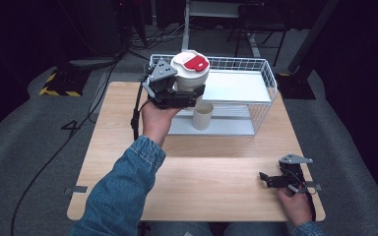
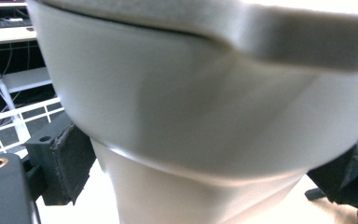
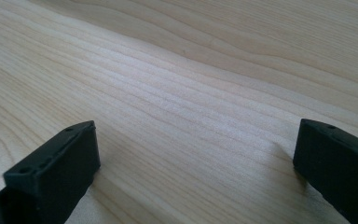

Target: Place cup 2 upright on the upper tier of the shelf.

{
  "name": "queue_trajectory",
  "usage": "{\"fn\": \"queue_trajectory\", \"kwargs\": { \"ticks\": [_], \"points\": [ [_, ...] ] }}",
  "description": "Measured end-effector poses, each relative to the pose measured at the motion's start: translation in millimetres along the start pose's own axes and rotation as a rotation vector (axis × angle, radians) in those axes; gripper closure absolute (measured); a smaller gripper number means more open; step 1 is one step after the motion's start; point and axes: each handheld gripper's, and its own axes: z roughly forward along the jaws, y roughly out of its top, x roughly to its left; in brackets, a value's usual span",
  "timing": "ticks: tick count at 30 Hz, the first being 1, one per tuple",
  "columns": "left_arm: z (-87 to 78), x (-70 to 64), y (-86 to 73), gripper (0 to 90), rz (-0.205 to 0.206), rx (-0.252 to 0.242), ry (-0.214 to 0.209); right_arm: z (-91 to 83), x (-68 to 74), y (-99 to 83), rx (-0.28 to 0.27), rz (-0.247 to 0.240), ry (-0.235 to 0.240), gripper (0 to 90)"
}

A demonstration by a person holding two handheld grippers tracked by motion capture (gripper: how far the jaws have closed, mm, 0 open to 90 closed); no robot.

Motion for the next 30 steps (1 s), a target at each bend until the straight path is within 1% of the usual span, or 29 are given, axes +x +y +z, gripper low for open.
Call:
{"fn": "queue_trajectory", "kwargs": {
  "ticks": [6,7,8,9,12,13,14,15,17,18,19,20,23,26,27,30],
  "points": [
    [8.0,1.4,6.5,8.9,-0.004,-0.008,0.007,0.0,0.0,0.0,0.000,0.000,0.000,0.5],
    [12.0,2.3,9.3,8.9,-0.011,-0.016,0.009,0.0,0.0,0.0,0.000,0.000,0.000,0.4],
    [12.0,2.3,9.3,8.9,-0.011,-0.016,0.009,0.0,0.0,0.0,0.000,0.000,0.000,0.4],
    [16.5,3.3,12.5,8.9,-0.018,-0.023,0.008,0.0,0.0,0.0,0.000,0.000,0.000,0.5],
    [21.2,3.9,15.9,8.9,-0.018,-0.029,0.012,0.0,0.0,0.0,0.000,0.000,0.000,0.5],
    [26.0,4.4,18.9,8.9,-0.016,-0.033,0.018,0.0,0.0,0.0,0.000,0.000,0.000,0.5],
    [26.0,4.4,18.9,8.9,-0.016,-0.033,0.018,0.0,0.0,0.0,0.000,0.000,0.000,0.5],
    [30.8,4.9,21.3,8.9,-0.014,-0.036,0.024,0.0,0.0,0.0,0.000,0.000,0.000,0.5],
    [36.9,4.2,22.8,8.9,-0.009,-0.043,0.049,0.0,0.0,0.0,0.000,0.000,0.000,0.5],
    [36.9,4.2,22.8,8.9,-0.009,-0.043,0.049,0.0,0.0,0.0,0.000,0.000,0.000,0.5],
    [43.3,3.1,24.3,8.9,-0.003,-0.045,0.074,0.0,0.1,0.0,0.000,0.002,0.000,0.5],
    [46.2,3.1,25.0,8.9,-0.003,-0.047,0.079,0.0,0.1,0.0,-0.001,0.002,0.000,0.5],
    [53.6,4.7,26.7,8.8,-0.018,-0.060,0.074,0.0,0.1,0.0,-0.001,0.002,0.001,0.5],
    [57.5,6.3,27.9,8.9,-0.023,-0.057,0.078,0.0,0.1,0.0,-0.001,0.002,0.002,0.5],
    [61.7,7.7,28.8,8.9,-0.026,-0.058,0.086,0.1,0.0,0.0,-0.002,0.000,0.001,0.5],
    [67.8,8.4,28.4,8.9,-0.035,-0.049,0.094,0.0,0.0,0.0,-0.001,0.001,0.002,0.5]
  ]
}}
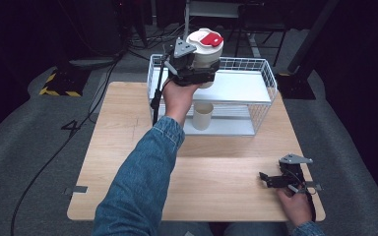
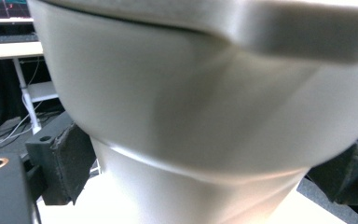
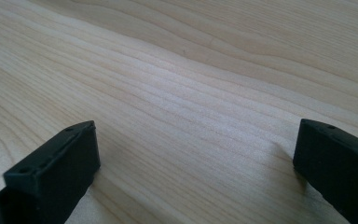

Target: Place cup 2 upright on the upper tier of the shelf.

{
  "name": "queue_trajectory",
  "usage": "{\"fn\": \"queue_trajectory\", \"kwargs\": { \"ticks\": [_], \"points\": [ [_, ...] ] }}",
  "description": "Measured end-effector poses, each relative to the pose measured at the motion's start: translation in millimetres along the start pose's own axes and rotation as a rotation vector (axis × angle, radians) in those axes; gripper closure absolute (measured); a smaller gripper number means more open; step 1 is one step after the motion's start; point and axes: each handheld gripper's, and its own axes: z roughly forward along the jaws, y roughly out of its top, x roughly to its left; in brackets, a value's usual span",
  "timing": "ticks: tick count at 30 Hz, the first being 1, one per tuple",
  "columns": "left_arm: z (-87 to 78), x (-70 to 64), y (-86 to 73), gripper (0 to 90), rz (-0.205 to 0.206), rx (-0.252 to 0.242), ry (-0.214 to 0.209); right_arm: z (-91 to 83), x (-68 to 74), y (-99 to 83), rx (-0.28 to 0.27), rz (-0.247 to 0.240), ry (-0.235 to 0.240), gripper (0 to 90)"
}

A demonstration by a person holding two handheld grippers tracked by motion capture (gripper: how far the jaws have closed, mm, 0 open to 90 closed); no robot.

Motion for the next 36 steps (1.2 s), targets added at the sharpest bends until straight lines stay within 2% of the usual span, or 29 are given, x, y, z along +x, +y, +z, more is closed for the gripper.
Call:
{"fn": "queue_trajectory", "kwargs": {
  "ticks": [5,10,17,36],
  "points": [
    [9.5,0.0,-1.3,8.9,0.006,0.016,0.008,0.0,0.0,0.0,0.000,0.000,0.000,0.5],
    [23.0,4.7,-4.2,8.9,-0.008,0.020,0.002,0.0,0.1,0.0,0.000,0.001,-0.001,0.5],
    [35.2,10.3,-7.1,8.9,-0.019,0.030,0.018,0.0,0.1,0.0,0.000,0.001,-0.001,0.5],
    [51.6,13.9,-20.1,8.9,-0.040,0.069,0.046,-0.1,0.1,-0.1,0.000,-0.002,-0.002,0.5]
  ]
}}
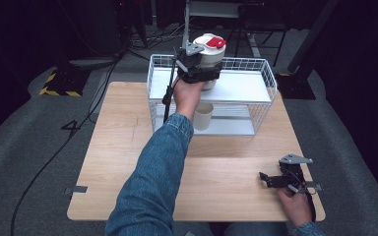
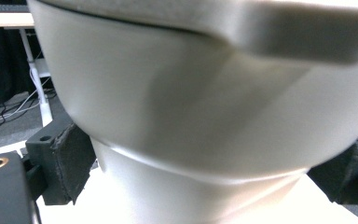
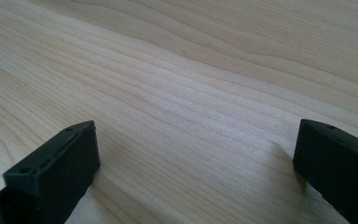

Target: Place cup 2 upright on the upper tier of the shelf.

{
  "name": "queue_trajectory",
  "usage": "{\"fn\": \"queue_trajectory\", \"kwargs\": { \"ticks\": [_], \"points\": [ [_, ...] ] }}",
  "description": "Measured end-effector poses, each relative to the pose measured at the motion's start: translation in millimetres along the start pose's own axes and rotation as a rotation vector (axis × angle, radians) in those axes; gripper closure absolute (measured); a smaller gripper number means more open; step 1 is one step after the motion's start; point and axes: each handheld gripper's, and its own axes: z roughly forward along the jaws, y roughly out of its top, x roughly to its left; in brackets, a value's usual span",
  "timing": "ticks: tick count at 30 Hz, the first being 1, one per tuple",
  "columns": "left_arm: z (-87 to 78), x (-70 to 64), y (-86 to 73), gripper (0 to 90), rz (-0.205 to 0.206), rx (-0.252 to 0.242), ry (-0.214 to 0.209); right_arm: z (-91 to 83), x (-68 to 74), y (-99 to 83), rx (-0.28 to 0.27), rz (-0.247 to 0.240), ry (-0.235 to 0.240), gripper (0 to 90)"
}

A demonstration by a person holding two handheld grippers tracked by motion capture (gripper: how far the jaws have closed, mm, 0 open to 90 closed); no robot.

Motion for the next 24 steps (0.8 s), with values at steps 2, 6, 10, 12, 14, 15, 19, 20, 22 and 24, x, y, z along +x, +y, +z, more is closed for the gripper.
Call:
{"fn": "queue_trajectory", "kwargs": {
  "ticks": [2,6,10,12,14,15,19,20,22,24],
  "points": [
    [1.3,-1.4,-0.7,8.8,0.004,0.004,0.000,0.0,0.0,0.0,0.001,0.001,0.000,0.5],
    [3.5,-2.6,-2.0,8.9,0.007,0.012,0.001,0.0,0.0,0.0,0.001,0.001,0.000,0.5],
    [5.1,-3.1,-3.2,8.8,0.006,0.017,-0.002,0.0,0.1,0.0,0.000,0.001,0.000,0.5],
    [6.0,-3.5,-3.9,8.9,0.010,0.019,-0.004,-0.1,0.0,0.0,0.001,0.001,0.000,0.5],
    [7.0,-4.3,-5.2,8.9,0.006,0.016,-0.007,0.0,0.1,0.0,0.001,0.001,0.000,0.5],
    [7.2,-4.4,-5.7,8.8,0.006,0.016,-0.008,0.0,0.0,0.0,0.000,0.000,0.000,0.5],
    [8.7,-4.8,-8.2,8.8,-0.001,0.015,-0.012,-0.1,0.0,0.0,0.001,0.000,0.000,0.5],
    [9.0,-4.6,-8.7,8.8,0.001,0.017,-0.012,0.0,0.0,0.0,0.001,0.001,0.000,0.5],
    [9.4,-4.2,-9.6,8.8,0.000,0.018,-0.010,0.0,0.0,0.0,0.000,0.000,0.001,0.5],
    [9.5,-3.5,-10.7,8.8,0.000,0.023,-0.008,0.0,0.0,0.0,0.001,0.001,0.000,0.5]
  ]
}}
